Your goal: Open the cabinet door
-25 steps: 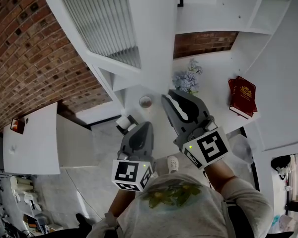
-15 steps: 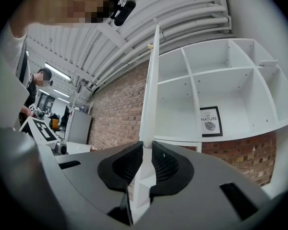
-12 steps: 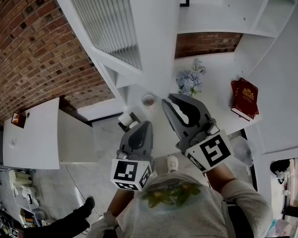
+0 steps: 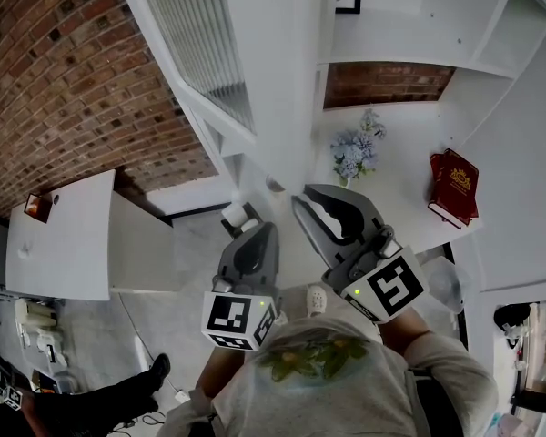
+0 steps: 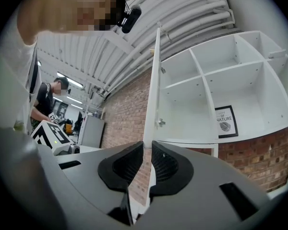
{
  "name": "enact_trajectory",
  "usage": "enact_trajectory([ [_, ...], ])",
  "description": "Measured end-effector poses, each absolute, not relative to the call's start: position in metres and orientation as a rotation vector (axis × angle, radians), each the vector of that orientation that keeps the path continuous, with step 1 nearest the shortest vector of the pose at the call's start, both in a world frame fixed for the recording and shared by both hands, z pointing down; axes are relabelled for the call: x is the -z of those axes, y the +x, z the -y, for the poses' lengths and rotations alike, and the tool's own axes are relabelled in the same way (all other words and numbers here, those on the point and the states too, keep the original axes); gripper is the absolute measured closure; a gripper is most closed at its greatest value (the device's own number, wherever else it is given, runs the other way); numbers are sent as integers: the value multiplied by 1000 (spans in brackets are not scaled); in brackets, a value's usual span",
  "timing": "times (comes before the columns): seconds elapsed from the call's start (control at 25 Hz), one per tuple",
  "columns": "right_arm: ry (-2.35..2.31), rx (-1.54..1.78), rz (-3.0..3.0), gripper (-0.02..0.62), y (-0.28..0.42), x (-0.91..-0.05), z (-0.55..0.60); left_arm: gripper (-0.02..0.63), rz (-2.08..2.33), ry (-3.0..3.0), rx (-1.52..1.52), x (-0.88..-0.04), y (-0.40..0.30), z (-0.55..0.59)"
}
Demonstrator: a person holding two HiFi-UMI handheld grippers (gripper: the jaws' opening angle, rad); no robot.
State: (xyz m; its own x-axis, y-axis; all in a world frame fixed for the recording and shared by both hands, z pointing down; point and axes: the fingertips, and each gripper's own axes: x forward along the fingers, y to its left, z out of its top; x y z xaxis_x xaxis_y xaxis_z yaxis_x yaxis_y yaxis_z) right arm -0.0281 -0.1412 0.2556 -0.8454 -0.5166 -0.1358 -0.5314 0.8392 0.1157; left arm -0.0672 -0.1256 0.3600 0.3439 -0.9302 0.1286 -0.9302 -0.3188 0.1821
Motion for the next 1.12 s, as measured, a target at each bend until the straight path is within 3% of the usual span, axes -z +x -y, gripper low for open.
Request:
enact_trajectory([
  [1.12, -578, -174, -2949, 532, -61, -259, 107, 595, 1754, 2325, -18, -364, -88, 110],
])
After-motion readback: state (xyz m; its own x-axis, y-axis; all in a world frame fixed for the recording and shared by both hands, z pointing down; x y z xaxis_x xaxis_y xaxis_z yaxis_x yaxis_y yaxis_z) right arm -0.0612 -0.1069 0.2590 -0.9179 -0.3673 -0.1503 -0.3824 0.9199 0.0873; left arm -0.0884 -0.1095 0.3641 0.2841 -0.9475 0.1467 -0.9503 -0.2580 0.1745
